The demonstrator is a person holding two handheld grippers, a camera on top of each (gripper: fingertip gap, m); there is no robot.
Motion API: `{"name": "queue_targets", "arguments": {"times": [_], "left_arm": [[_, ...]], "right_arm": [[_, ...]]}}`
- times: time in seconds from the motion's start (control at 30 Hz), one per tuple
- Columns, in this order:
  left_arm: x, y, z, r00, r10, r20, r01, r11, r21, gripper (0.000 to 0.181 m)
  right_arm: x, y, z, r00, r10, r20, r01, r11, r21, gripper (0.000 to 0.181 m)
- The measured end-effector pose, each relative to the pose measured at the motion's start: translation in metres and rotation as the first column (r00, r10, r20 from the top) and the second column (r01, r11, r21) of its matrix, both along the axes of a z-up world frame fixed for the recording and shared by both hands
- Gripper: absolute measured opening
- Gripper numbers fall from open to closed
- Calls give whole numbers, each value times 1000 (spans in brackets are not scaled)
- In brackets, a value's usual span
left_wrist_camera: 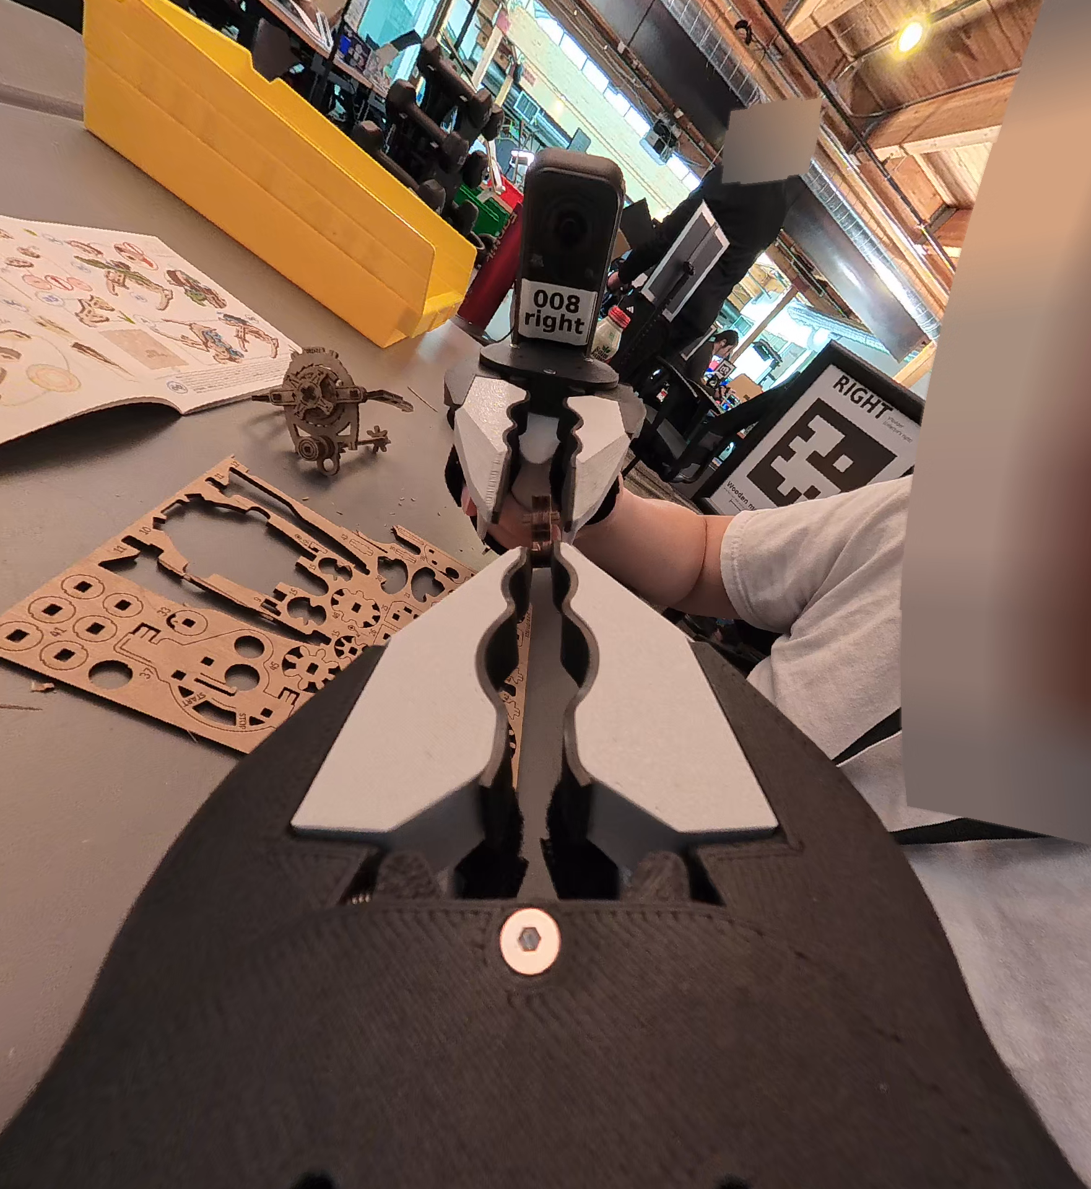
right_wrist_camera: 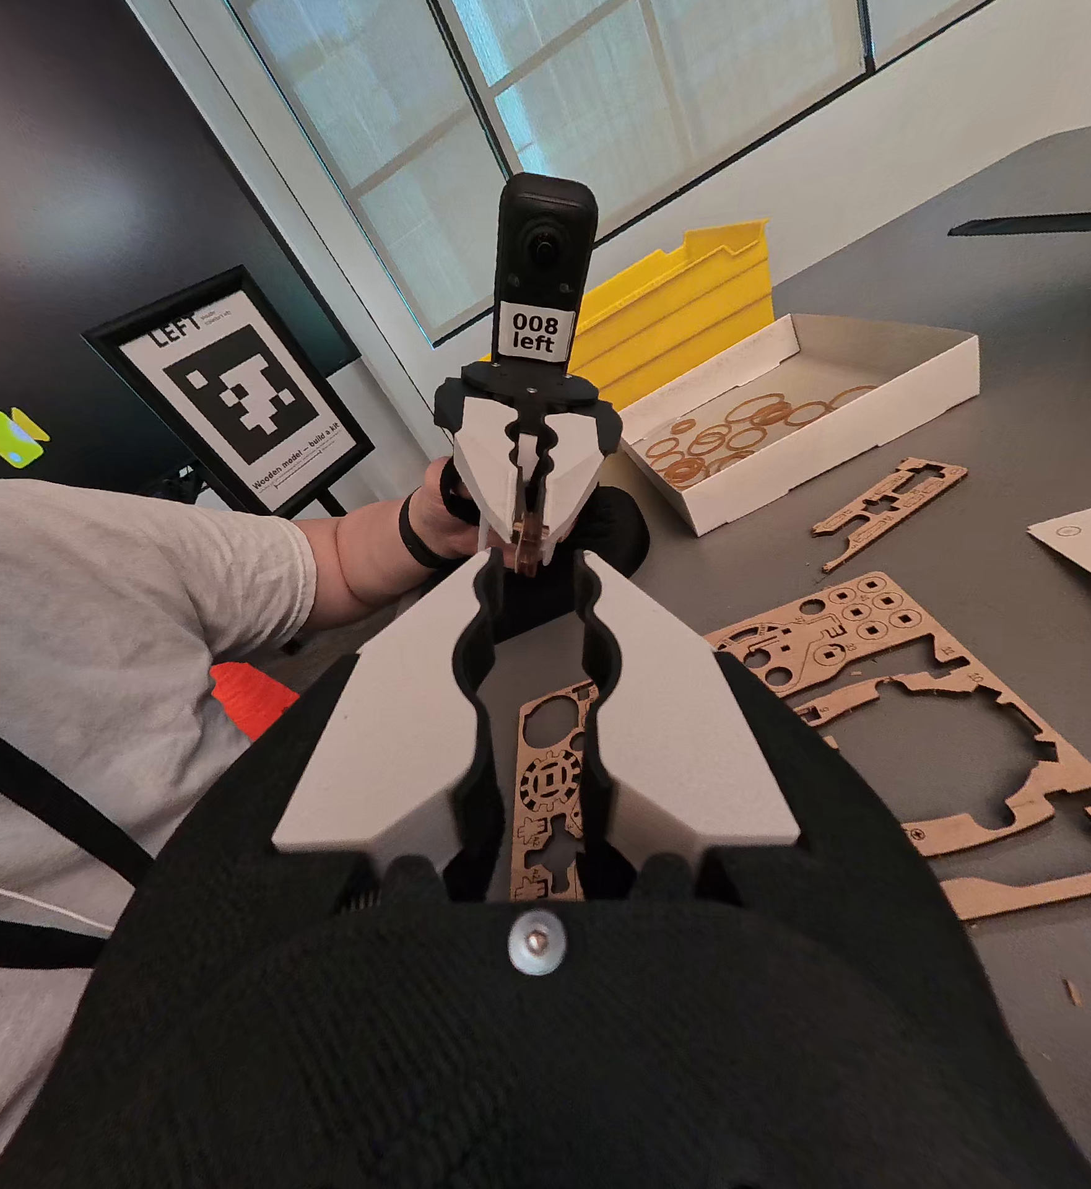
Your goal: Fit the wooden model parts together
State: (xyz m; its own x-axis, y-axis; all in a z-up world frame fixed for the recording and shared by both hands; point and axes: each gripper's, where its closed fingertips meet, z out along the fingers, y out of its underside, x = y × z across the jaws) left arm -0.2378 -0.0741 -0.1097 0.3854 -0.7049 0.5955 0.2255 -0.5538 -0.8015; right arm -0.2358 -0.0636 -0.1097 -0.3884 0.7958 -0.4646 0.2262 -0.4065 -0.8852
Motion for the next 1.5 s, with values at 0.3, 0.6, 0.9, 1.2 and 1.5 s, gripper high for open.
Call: {"name": "queue_targets", "arguments": {"times": [0.3,0.6,0.9,1.2,1.5], "left_arm": [[1,-1,-1,1000,-7,0,7,1000,-2,4],[1,-1,-1,1000,-9,-2,9,1000,-2,4],[3,-3,2,1000,-20,3,20,1000,18,4],[3,-2,-1,1000,-13,-23,13,1000,24,4],[-2,5,-3,1000,26,-14,-26,1000,14,15]], "right_arm": [[-1,1,-2,1000,-7,10,7,1000,7,19],[-1,-2,-3,1000,9,19,-9,1000,-3,16],[1,-6,1,999,47,11,-46,997,-53,9],[2,-7,-2,998,55,44,-52,997,-60,3],[1,7,-5,998,-24,65,27,999,-44,3]]}}
